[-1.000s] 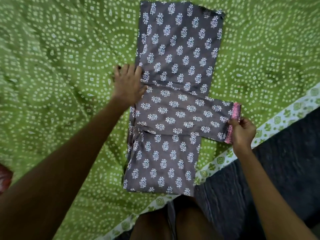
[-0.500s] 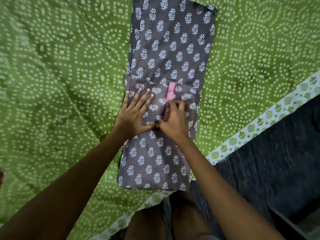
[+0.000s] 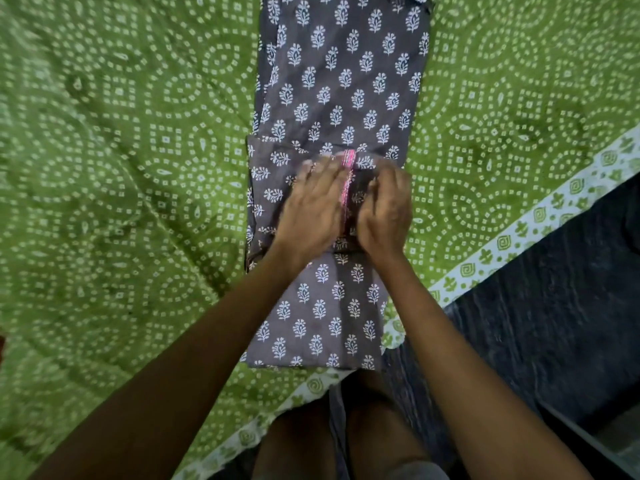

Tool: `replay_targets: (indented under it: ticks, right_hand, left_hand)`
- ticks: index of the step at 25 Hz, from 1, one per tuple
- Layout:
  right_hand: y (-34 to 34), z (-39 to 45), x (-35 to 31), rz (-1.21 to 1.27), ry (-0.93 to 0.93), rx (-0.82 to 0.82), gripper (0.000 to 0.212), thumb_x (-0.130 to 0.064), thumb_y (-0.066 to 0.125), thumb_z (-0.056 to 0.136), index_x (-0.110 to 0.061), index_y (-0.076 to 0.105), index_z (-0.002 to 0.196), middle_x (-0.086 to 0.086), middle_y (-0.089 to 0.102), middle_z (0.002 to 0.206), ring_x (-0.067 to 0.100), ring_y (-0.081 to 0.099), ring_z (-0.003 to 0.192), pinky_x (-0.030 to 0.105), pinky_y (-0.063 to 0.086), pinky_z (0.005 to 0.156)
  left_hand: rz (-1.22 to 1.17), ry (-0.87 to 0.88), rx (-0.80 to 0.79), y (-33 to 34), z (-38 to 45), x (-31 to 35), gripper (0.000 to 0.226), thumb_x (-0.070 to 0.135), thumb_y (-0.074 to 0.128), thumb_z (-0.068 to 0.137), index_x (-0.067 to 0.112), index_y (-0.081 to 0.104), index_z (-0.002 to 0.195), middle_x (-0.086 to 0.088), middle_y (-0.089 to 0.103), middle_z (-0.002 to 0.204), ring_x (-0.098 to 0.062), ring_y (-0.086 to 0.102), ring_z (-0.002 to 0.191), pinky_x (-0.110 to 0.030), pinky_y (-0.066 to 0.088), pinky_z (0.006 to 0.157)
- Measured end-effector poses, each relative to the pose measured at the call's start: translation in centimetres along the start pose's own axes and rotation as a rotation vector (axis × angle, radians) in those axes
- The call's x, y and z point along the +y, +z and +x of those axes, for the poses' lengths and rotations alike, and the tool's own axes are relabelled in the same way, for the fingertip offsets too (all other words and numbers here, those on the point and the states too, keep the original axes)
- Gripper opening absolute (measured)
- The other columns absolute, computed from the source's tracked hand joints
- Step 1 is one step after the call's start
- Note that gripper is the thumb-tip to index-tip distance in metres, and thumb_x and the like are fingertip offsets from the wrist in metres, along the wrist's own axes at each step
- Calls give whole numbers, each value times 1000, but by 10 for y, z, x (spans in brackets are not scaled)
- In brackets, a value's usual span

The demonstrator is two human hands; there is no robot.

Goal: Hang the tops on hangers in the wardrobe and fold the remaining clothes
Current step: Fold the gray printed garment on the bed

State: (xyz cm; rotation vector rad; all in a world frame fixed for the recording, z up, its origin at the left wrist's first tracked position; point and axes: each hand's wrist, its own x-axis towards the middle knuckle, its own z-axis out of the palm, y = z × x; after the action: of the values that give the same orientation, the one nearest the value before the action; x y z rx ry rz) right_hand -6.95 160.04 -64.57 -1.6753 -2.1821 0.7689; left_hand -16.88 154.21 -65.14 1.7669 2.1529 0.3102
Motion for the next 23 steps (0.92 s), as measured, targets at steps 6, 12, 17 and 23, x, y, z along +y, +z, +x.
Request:
replay_targets:
  ticks: [6,12,17,23]
  right_hand:
    - [16,14,61,-485,-263,-397,67,-42,14,92,-6,17,148,10,15,157,21,8,146,40,-1,118]
    - [-15,-63,93,-497,-756,-617,74,-58,9,95,-6,13,148,13,18,156,24,5,145,44,4,117]
    - [-36,-82,123,-509,-1305,-821,88,-69,37,82,-15,19,149,4,16,156,27,5,145,47,1,117]
    - [-31,-66,101,-505,-1586,-946,64,-46,44,74,-26,51,134,-4,42,145,23,34,137,44,18,113]
  left_hand:
    - [99,188,-248,41,9,-10,68,44,14,91,8,23,147,-6,24,155,-16,17,144,-36,0,116]
    - [115,420,-356,22,-10,-47,60,45,14,95,19,23,148,-3,18,156,-22,14,144,-37,1,115]
    - [106,427,-377,11,-16,-57,59,41,15,92,22,31,145,-2,27,154,-26,22,142,-42,10,115]
    - [86,408,-459,0,-7,-55,67,38,13,83,23,36,143,-1,30,152,-25,27,140,-42,14,114]
